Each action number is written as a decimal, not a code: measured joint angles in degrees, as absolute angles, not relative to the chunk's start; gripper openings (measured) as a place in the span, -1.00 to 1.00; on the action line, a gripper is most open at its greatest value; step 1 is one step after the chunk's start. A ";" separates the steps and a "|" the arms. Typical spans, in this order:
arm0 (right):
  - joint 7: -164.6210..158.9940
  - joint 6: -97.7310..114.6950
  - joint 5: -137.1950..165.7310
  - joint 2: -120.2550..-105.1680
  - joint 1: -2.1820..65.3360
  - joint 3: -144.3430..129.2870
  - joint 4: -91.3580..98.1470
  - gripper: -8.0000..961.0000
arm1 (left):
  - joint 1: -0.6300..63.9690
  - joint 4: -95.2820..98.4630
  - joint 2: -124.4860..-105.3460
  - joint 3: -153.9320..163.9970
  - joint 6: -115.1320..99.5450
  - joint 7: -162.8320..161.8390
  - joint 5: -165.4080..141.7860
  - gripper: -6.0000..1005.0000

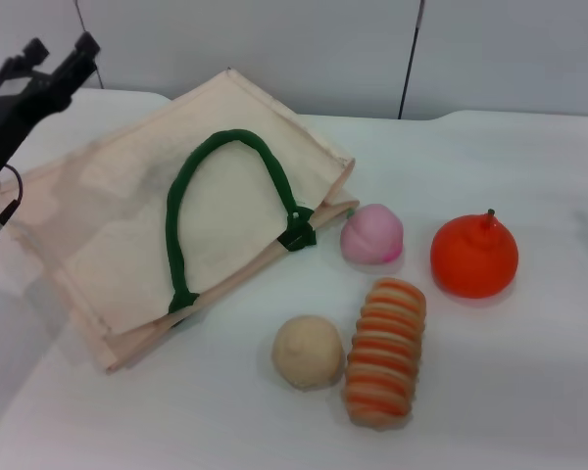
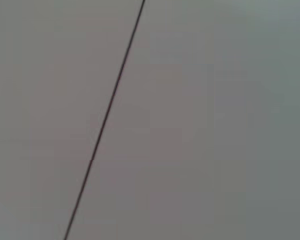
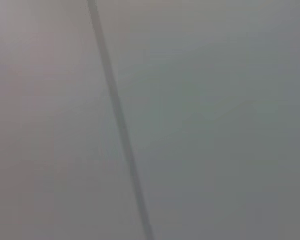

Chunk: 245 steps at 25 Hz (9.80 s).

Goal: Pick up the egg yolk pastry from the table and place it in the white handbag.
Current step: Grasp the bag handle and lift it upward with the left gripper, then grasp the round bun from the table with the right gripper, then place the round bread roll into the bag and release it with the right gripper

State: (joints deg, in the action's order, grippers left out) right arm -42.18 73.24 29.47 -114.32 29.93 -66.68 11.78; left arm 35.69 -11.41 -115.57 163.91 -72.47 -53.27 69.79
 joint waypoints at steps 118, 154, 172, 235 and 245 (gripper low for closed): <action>-89.48 96.84 107.46 -116.08 29.73 -65.23 59.50 0.85 | 50.20 -29.51 -109.32 164.00 -88.73 -91.63 27.40 -0.72; -99.30 66.53 107.82 -116.62 51.97 -101.81 39.66 0.79 | 51.39 -29.41 -108.17 164.01 -96.02 -91.32 34.26 -0.72; -103.56 57.08 107.82 -116.90 53.87 -110.14 38.12 0.70 | 52.09 -29.31 -107.82 164.00 -96.95 -91.47 35.31 -0.72; -104.06 49.61 102.33 -116.54 56.10 -103.45 45.01 0.25 | 53.44 -29.22 -107.48 164.00 -103.41 -94.16 37.45 -0.73; -104.00 36.18 98.13 -116.89 60.39 -106.85 34.78 0.23 | 54.28 -29.12 -107.57 164.00 -107.95 -95.26 40.28 -0.73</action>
State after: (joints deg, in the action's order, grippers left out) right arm -104.00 36.18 98.13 -116.89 60.39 -106.85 34.78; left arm 54.28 -29.12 -107.57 164.00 -107.95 -95.26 40.28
